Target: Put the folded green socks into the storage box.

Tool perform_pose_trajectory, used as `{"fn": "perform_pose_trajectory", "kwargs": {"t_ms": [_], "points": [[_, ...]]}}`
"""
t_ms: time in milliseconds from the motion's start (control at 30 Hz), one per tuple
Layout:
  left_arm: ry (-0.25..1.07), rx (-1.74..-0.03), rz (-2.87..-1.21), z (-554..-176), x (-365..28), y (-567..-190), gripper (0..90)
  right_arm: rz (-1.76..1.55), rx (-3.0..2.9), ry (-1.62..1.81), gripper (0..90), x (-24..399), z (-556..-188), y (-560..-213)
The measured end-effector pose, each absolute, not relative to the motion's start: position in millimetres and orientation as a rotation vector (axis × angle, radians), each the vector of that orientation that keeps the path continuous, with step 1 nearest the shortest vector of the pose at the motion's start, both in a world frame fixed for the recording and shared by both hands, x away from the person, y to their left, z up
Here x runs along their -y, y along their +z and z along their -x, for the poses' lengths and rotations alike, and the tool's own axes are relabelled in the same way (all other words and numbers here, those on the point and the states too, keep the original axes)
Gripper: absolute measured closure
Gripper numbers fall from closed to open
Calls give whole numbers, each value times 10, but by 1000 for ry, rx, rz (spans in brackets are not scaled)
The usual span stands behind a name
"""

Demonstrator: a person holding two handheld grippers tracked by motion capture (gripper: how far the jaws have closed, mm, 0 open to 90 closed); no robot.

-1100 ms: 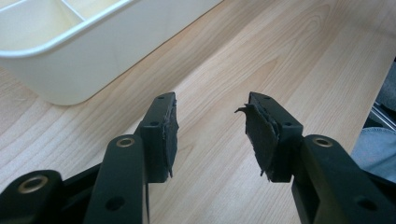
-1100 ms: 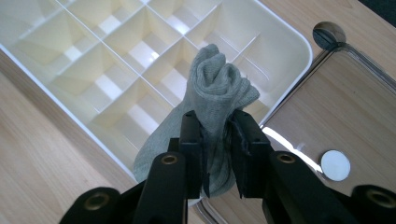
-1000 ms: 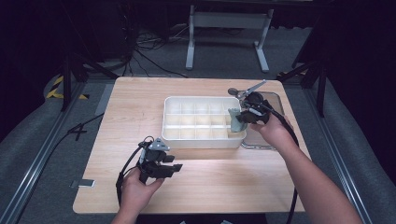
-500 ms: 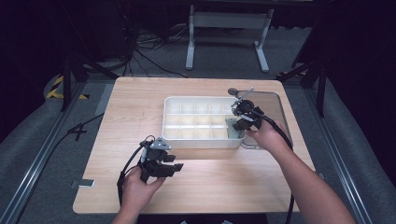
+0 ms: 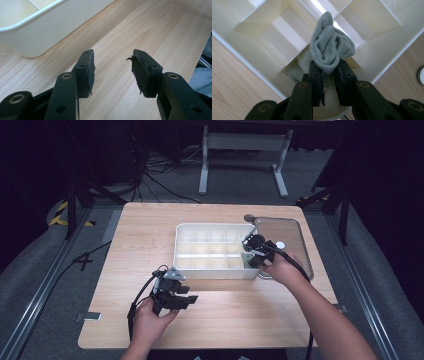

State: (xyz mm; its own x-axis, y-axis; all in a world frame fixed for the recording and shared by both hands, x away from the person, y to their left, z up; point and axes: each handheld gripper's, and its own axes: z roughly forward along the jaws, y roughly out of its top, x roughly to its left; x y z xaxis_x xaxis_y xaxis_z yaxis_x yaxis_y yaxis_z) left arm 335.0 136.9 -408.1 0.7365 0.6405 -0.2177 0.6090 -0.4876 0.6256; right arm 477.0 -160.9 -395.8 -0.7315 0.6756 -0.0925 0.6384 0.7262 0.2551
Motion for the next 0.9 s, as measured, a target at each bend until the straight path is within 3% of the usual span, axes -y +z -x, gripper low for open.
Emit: {"fn": "perform_pose_trajectory", "kwargs": {"t_ms": [667, 900], "points": [[46, -936, -2234, -3347, -1356, -4083, 533, -1062, -2793, 138, 764, 1515, -4875, -4177], [49, -937, -2233, -3361, -1370, -4092, 532, -1030, -2806, 203, 636, 1554, -4832, -3938]]}}
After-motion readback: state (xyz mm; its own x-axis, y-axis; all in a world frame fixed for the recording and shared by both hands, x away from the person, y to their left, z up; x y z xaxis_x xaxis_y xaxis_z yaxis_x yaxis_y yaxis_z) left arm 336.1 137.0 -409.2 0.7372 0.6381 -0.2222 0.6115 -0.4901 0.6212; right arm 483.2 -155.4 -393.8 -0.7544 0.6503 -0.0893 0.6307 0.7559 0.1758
